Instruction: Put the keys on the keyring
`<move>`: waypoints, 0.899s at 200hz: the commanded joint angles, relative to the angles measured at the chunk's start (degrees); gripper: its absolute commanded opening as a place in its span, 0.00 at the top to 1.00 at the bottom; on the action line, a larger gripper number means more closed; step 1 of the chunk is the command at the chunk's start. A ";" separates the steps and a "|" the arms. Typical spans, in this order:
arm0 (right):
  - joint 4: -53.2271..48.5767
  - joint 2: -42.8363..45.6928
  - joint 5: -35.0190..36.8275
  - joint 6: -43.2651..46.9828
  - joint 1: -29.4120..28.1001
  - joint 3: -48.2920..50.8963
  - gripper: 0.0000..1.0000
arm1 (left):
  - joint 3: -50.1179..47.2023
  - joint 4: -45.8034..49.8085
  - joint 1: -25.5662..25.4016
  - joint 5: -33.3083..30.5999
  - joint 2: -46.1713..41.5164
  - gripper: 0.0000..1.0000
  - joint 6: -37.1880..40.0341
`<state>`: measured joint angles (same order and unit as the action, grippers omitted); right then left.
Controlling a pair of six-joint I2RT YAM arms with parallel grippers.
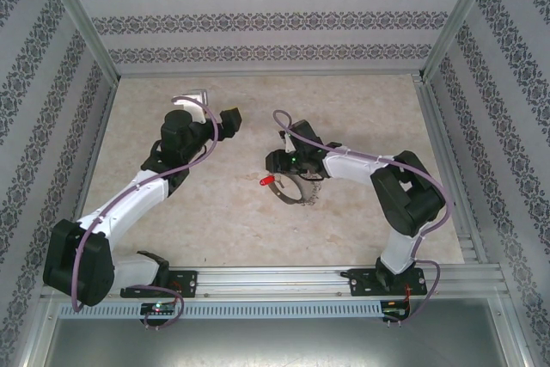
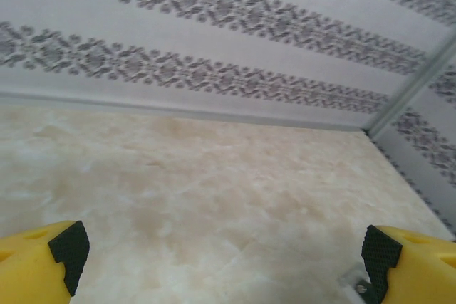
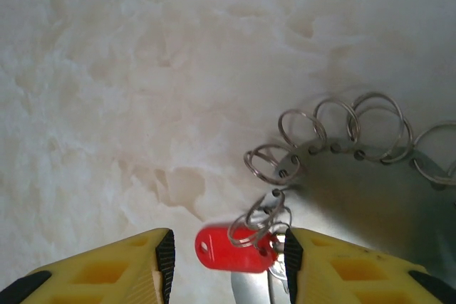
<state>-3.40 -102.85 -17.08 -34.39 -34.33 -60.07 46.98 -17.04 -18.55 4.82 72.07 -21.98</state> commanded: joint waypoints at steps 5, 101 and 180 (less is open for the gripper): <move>-2.60 -1.77 3.78 -2.26 -1.57 -2.52 0.53 | -0.51 4.91 0.89 -3.81 -0.84 0.00 -1.93; -4.69 -2.14 7.98 -3.04 -4.29 -1.75 0.57 | -0.88 6.67 1.15 -2.02 -1.23 0.00 -1.14; -4.68 -5.90 6.27 -4.36 -4.75 -4.75 0.61 | -0.99 5.48 1.17 -1.35 -1.11 0.00 -1.23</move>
<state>-7.11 -107.39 -11.18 -37.65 -38.30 -63.35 46.19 -11.07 -17.89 2.76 72.07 -22.81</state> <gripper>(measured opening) 0.397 0.999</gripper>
